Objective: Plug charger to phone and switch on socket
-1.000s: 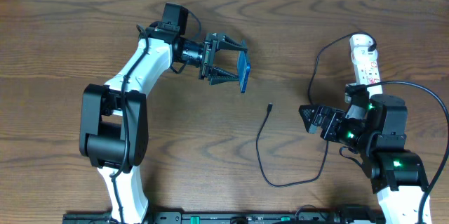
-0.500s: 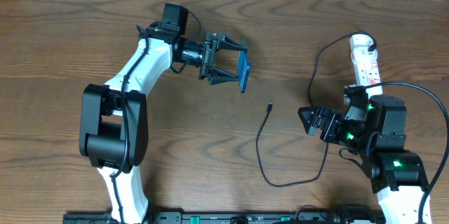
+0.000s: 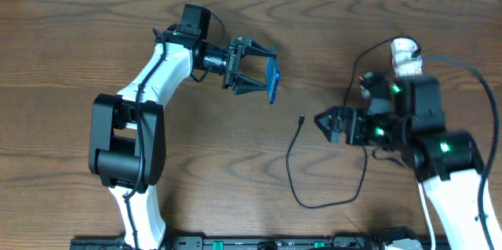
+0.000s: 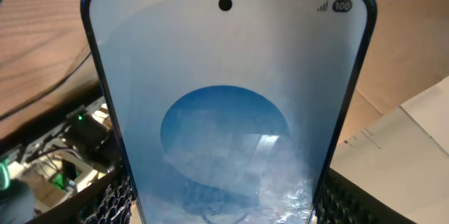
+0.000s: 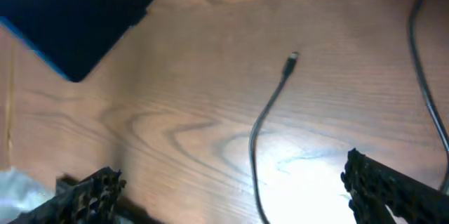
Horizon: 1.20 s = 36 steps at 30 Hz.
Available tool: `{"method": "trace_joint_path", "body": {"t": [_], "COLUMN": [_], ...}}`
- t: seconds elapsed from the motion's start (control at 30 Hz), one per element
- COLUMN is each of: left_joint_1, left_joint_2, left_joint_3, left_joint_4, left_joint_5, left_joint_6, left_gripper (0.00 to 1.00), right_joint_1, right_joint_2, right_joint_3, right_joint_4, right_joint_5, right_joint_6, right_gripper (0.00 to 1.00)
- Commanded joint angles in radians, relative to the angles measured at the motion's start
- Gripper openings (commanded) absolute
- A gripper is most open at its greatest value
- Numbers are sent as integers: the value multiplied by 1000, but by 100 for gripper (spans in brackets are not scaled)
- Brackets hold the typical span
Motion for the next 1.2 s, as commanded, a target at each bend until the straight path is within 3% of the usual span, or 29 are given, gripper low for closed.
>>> {"method": "trace_joint_path", "body": {"t": [0.0,0.27,0.4,0.63,0.77,0.93,1.1,1.17], "left_joint_1": [5,5,5,5,5,5,5,5], "left_joint_2": [-31,-31,-31,-31,-31,-31,-31,-31], "left_joint_3": [-1,-1,-1,-1,-1,-1,-1,-1], "left_joint_4": [2,2,2,2,2,2,2,2], "left_joint_5": [55,55,54,54,55,54,54,55], "left_joint_6": [2,2,2,-14,-29,-51,-66,-81], "left_gripper": [70,71,71,71,71,70,71,70], "right_joint_1": [108,289,357,453,505,534,536,536], "right_joint_2": [107,264,310,351,394,448,478,485], "right_joint_3": [152,383,438,438,438,438,438,437], "right_joint_4": [-37,-43,-39,35,45,50,87,99], "right_joint_5": [129,202,357,501,632,701,724,726], "right_joint_6": [-23,-18,85,205,284,358,375,374], "right_gripper": [99,96,89,83,74,73,55,54]}}
